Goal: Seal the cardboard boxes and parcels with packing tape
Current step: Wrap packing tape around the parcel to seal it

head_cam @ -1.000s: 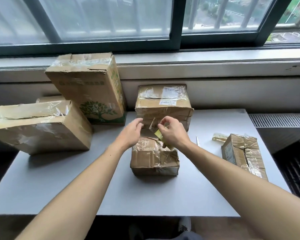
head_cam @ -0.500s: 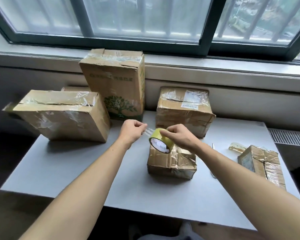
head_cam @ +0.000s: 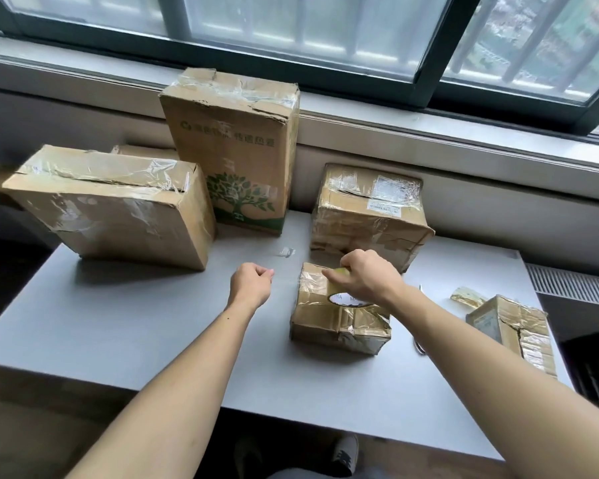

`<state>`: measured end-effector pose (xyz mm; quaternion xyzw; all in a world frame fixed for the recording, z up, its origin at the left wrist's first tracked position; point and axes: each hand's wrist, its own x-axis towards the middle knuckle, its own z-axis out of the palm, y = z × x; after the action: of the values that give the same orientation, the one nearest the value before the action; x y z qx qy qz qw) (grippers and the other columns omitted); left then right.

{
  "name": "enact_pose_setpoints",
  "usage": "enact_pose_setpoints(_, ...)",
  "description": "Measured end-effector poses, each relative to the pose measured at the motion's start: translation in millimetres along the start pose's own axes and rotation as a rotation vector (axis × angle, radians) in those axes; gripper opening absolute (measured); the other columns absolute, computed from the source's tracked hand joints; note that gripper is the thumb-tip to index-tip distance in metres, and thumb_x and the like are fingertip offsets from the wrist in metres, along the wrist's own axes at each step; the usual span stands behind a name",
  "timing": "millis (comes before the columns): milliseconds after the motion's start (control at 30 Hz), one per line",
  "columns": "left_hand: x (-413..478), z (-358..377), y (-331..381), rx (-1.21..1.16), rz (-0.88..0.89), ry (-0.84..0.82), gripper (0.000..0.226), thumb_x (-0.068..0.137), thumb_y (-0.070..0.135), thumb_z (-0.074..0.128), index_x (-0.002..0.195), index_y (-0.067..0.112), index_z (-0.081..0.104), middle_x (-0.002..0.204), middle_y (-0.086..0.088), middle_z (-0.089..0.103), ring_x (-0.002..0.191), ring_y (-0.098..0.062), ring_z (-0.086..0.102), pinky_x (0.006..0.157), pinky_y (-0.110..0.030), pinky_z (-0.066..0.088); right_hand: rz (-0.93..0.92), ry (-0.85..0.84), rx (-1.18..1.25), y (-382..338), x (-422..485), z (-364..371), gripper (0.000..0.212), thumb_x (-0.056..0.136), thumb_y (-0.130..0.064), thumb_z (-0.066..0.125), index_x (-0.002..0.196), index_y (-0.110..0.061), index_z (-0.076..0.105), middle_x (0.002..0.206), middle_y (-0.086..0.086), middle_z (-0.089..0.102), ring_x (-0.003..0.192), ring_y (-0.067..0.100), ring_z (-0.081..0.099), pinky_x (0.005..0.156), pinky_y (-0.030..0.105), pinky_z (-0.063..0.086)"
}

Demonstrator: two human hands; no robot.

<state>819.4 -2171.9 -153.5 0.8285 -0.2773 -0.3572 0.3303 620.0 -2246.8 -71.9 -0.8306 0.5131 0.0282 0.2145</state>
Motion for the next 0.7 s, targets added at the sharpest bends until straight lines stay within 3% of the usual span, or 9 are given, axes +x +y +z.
enact_pose_setpoints(133, 1, 13, -14, 0.019, -0.017, 0.000, 0.024, 0.098, 0.020, 0.058, 0.078, 0.007, 0.065, 0.083, -0.007, 0.065, 0.082, -0.028, 0.058, 0.071, -0.025, 0.039, -0.020, -0.024, -0.073, -2, 0, 7, 0.050, 0.095, -0.055, 0.052, 0.060, -0.020, 0.045, 0.075, 0.006, 0.055, 0.078, 0.036, 0.054, 0.065, 0.031, 0.038)
enact_pose_setpoints(400, 5, 45, -39, -0.018, -0.023, 0.035, 0.018, 0.098, 0.020, 0.058, 0.097, 0.003, 0.064, 0.104, -0.013, 0.068, 0.101, -0.032, 0.060, 0.077, -0.027, 0.040, -0.062, -0.023, -0.141, -1, 4, 21, 0.044, 0.095, -0.051, 0.049, 0.073, -0.014, 0.056, 0.084, 0.012, 0.066, 0.082, 0.039, 0.060, 0.065, 0.033, 0.043)
enact_pose_setpoints(533, 1, 69, -43, -0.063, -0.032, 0.011, 0.021, 0.099, 0.020, 0.058, 0.104, 0.001, 0.063, 0.110, -0.017, 0.068, 0.106, -0.034, 0.060, 0.082, -0.031, 0.043, -0.030, 0.012, -0.095, 9, 3, 31, 0.048, 0.094, -0.051, 0.050, 0.067, -0.012, 0.052, 0.077, 0.013, 0.066, 0.074, 0.039, 0.056, 0.062, 0.034, 0.044)
enact_pose_setpoints(700, 11, 82, -47, -0.127, -0.093, -0.143, 0.025, 0.096, 0.025, 0.062, 0.103, 0.003, 0.069, 0.106, -0.013, 0.072, 0.104, -0.031, 0.065, 0.087, -0.033, 0.050, -0.009, 0.047, 0.009, 18, 2, 38, 0.054, 0.093, -0.054, 0.053, 0.060, -0.012, 0.045, 0.063, 0.007, 0.056, 0.067, 0.034, 0.051, 0.057, 0.034, 0.037)
